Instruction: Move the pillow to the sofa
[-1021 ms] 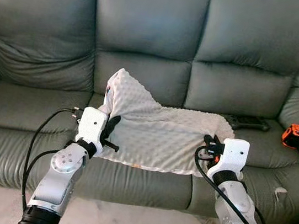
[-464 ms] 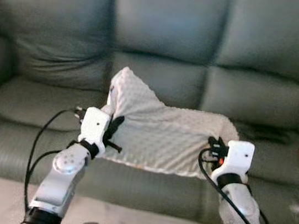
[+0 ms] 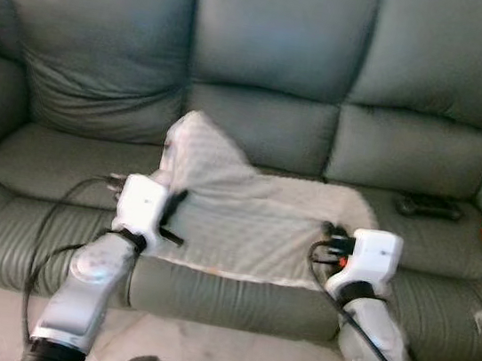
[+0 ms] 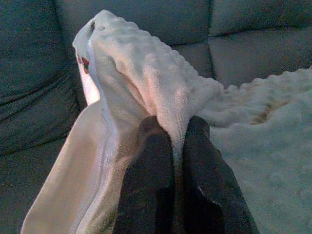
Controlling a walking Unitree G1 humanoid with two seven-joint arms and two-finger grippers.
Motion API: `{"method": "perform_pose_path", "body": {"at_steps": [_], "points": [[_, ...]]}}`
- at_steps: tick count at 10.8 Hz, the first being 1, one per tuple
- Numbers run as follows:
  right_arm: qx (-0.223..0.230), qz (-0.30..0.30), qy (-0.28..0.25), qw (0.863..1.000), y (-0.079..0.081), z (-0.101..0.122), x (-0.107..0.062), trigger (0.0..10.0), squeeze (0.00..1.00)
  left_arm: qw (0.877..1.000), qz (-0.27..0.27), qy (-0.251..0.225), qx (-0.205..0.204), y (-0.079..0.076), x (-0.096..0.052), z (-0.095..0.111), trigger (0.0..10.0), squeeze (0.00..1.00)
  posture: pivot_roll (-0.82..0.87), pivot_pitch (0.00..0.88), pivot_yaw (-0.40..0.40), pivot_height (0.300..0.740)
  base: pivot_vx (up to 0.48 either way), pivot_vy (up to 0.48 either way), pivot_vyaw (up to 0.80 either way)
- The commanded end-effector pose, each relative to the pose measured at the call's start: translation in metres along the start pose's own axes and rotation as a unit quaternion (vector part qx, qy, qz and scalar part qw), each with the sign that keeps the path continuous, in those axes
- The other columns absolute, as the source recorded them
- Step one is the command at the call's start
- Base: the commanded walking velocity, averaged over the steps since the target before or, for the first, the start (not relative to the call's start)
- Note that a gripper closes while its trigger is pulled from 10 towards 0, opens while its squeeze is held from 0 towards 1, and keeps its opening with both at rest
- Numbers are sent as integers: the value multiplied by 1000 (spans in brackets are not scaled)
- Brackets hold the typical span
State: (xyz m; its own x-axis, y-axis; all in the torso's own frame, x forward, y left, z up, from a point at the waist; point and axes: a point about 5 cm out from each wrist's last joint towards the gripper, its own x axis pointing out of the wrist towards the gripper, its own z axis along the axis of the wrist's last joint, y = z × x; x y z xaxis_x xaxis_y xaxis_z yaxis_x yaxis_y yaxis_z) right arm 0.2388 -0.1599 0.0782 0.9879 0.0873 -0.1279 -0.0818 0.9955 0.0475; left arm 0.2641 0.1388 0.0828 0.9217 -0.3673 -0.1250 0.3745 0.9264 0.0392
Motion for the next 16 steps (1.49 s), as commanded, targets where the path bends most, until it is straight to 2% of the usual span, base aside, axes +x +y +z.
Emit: {"method": "perform_pose_path", "body": {"at_steps": [1,4,6,12,16], "points": [[-7,-4,-16,1000,-3,9,1,10000,0,1000,-15,-20,1,-7,3,10,10000,0,-73,37,-1,740,0,0,0],[-3,-9,-15,1000,-4,8,-1,10000,0,1000,-19,-19,0,-10,2,10,10000,0,-73,40,1,740,0,0,0],[0,-8,-15,1000,-4,8,-1,10000,0,1000,-20,-19,0,-10,2,10,10000,0,-72,42,3,740,0,0,-481],[0,-3,-18,1000,0,8,-2,10000,0,1000,-18,-12,6,-10,0,8,10000,0,-69,56,8,740,0,0,0],[0,-2,-17,1000,-1,8,-3,10000,0,1000,-10,-7,7,-11,0,8,10000,0,-73,65,9,660,0,0,0]]}}
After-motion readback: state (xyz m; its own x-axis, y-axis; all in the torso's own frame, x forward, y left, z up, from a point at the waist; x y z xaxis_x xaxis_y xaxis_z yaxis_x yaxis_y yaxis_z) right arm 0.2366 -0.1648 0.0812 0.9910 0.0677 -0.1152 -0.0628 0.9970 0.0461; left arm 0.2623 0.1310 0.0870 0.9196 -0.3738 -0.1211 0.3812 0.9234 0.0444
